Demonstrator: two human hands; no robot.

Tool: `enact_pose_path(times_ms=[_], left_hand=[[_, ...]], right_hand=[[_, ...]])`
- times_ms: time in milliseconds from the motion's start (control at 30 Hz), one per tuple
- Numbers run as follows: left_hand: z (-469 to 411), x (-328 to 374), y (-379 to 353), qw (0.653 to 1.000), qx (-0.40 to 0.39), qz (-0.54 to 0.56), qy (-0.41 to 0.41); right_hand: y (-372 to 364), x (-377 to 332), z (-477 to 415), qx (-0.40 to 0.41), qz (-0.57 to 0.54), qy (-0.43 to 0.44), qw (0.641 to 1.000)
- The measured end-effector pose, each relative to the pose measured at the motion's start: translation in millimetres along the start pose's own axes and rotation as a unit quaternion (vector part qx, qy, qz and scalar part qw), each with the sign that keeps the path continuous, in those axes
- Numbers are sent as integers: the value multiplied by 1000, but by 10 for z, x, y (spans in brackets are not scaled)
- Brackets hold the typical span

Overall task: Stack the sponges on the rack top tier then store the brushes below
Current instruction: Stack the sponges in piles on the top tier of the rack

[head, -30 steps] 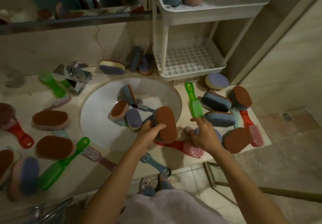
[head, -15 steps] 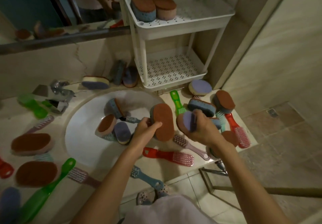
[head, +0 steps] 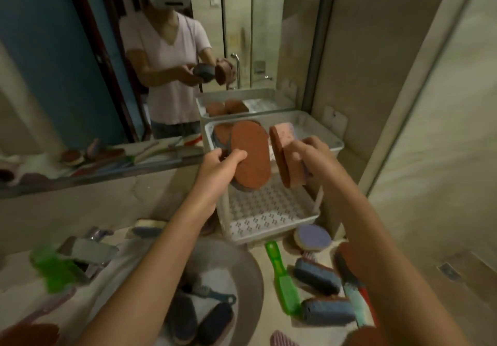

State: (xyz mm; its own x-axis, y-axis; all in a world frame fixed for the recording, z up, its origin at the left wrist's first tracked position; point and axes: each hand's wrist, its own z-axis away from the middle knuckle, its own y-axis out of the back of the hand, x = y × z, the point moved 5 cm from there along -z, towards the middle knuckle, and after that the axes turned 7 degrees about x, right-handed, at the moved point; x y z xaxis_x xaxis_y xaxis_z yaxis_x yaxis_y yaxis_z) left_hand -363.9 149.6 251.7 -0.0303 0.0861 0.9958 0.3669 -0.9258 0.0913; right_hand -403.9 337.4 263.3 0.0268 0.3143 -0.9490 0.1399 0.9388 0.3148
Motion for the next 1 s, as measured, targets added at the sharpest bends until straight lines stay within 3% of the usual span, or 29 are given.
enact_pose_path(times_ms=[100, 200, 367, 467, 633, 733, 867, 1000], left_hand=[[-296, 204, -70, 1000, 12, 17, 10], [-584, 300, -189, 994, 10, 79, 80], [-991, 258, -438, 961, -11, 200, 190], [-1143, 173, -534, 937, -29, 270, 219], [-1287, -21, -556, 908, -49, 333, 251], [-1342, -96, -521, 888, -57, 368, 269], [-1401, -102, -477, 882, -57, 382, 272], [-1427, -137, -458, 886, -57, 370, 273]], right_hand=[[-28, -183, -349, -14, -56, -47, 997], [-41, -214, -675, -24, -107, -113, 988], [-134, -42, -1099, -68, -154, -213, 963], [-169, 149, -1325, -33, -161, -228, 960], [-102, 357, -1570, 54, -28, -124, 990], [-117, 354, -1563, -9, 83, -33, 996], [-209, 355, -1471, -136, 223, 71, 963], [-290, 320, -1495, -116, 247, 137, 952]])
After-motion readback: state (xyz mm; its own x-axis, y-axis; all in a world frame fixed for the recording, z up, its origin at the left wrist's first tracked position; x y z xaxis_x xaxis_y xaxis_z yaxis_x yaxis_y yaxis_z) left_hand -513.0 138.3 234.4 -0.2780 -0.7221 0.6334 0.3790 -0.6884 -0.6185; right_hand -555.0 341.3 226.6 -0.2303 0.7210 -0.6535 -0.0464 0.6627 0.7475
